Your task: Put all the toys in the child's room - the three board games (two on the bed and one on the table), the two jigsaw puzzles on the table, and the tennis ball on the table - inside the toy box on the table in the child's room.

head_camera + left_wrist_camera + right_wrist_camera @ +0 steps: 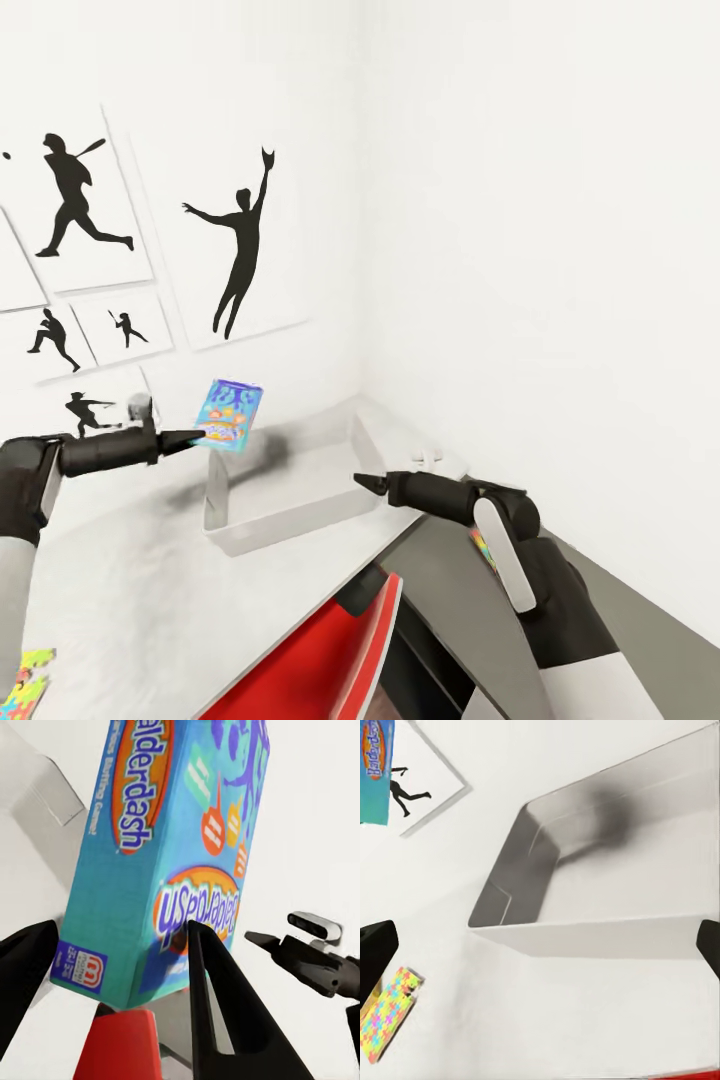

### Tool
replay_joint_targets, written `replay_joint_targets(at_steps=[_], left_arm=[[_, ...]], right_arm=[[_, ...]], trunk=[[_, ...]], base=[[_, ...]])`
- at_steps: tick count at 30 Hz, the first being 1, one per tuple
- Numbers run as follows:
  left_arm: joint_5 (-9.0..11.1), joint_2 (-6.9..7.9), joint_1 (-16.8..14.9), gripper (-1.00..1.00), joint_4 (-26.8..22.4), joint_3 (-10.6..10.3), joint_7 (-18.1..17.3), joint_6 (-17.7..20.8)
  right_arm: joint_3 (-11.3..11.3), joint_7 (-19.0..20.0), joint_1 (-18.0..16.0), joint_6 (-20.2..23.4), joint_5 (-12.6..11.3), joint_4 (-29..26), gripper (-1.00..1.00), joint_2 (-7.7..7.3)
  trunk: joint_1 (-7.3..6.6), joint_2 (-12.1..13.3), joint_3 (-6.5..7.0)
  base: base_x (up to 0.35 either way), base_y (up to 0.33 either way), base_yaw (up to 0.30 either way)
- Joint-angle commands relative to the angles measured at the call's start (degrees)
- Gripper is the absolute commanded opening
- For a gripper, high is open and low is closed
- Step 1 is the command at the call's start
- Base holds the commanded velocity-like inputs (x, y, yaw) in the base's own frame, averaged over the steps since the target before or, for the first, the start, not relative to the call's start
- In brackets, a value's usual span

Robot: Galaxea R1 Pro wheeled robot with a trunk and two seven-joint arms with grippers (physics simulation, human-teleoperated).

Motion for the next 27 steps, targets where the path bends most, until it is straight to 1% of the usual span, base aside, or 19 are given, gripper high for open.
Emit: replay_joint_targets(at_steps=[1,3,4,5,7,8,10,11,12,14,17,18,20,24,27], left_arm=[[-1.2,-0.77,-1.1,-1.00,1.1,0.0,0.2,0.6],[-2.8,-3.21,-4.3,-1.00,5.0,-0.2,3.5,0.6],[-3.0,-3.80,-4.9,-1.00,6.0,-0.3,4.7,0.6],[-3.4,-4.98,-6.0,-1.00,7.8,-0.3,7.9,0.6],[-3.4,-7.26,-7.5,-1.00,11.1,-0.3,15.8,0.5],[-3.4,-7.83,-7.7,-1.00,11.8,-0.3,17.9,0.5],[-3.1,-9.84,-8.3,-1.00,13.5,-0.1,25.5,0.3],[-3.0,-10.48,-8.4,-1.00,14.0,0.1,28.4,0.2],[-3.0,-10.71,-8.4,-1.00,14.2,0.2,29.6,0.1],[-2.9,-11.25,-8.5,-1.00,14.6,0.8,32.9,-0.2],[-2.9,-11.50,-8.6,-1.00,14.8,1.4,35.6,-0.4],[-2.9,-11.52,-8.6,-1.00,14.9,1.5,36.2,-0.4],[-2.8,-11.58,-8.6,-1.00,14.9,1.6,38.4,-0.5],[-2.8,-11.61,-8.6,-1.00,15.0,2.1,41.8,-1.0],[-2.8,-11.62,-8.6,-1.00,15.1,3.1,42.7,-1.5]], right_arm=[[-0.2,0.2,-0.1,0.3,0.0,0.0,1.00,-0.11],[-0.7,0.3,0.0,0.3,0.0,-0.1,1.00,-0.44],[-1.0,0.5,0.0,0.3,-0.1,-0.1,1.00,-0.49],[-1.9,0.9,0.0,0.3,-0.1,-0.2,1.00,-0.57],[-3.8,2.1,0.0,0.4,0.0,-0.3,1.00,-0.68],[-4.3,2.5,0.0,0.4,0.0,-0.4,1.00,-0.68],[-5.9,3.9,0.1,0.5,0.0,-0.4,1.00,-0.75],[-6.6,4.6,0.2,0.5,0.0,-0.4,1.00,-0.77],[-7.0,4.9,0.3,0.6,0.0,-0.4,1.00,-0.77],[-8.7,5.8,0.5,0.8,-0.1,-0.4,1.00,-0.77],[-10.7,6.6,0.6,1.1,-0.1,-0.4,1.00,-0.75],[-10.9,6.7,0.6,1.1,-0.1,-0.4,1.00,-0.74],[-11.5,7.2,0.6,1.2,0.0,-0.4,1.00,-0.72],[-11.8,7.5,0.6,1.1,-0.1,-0.3,1.00,-0.71],[-11.9,7.5,0.6,1.1,-0.1,-0.2,1.00,-0.71]], trunk=[[0.03,-0.2,-0.13],[0.03,-0.2,-0.13],[0.03,-0.2,-0.13],[0.03,-0.2,-0.14],[0.03,-0.2,-0.21],[0.03,-0.2,-0.27],[0.03,-0.2,-0.41],[0.03,-0.2,-0.50],[0.03,-0.2,-0.58],[0.03,-0.2,-0.76],[0.03,-0.2,-1.04],[0.03,-0.2,-1.13],[0.03,-0.2,-1.31],[0.03,-0.2,-1.69],[0.03,-0.2,-1.97]], base=[[0.000,0.000,0.000],[0.000,0.000,0.000],[0.000,0.000,0.000],[0.000,0.000,0.000],[0.000,0.000,0.000],[0.000,0.000,0.000],[0.000,0.000,0.000],[0.000,0.000,0.000],[0.000,0.000,0.000],[0.000,0.000,0.000],[0.000,0.000,0.000],[0.000,0.000,0.000],[0.000,0.000,0.000],[0.000,0.000,0.000],[0.000,0.000,0.000]])
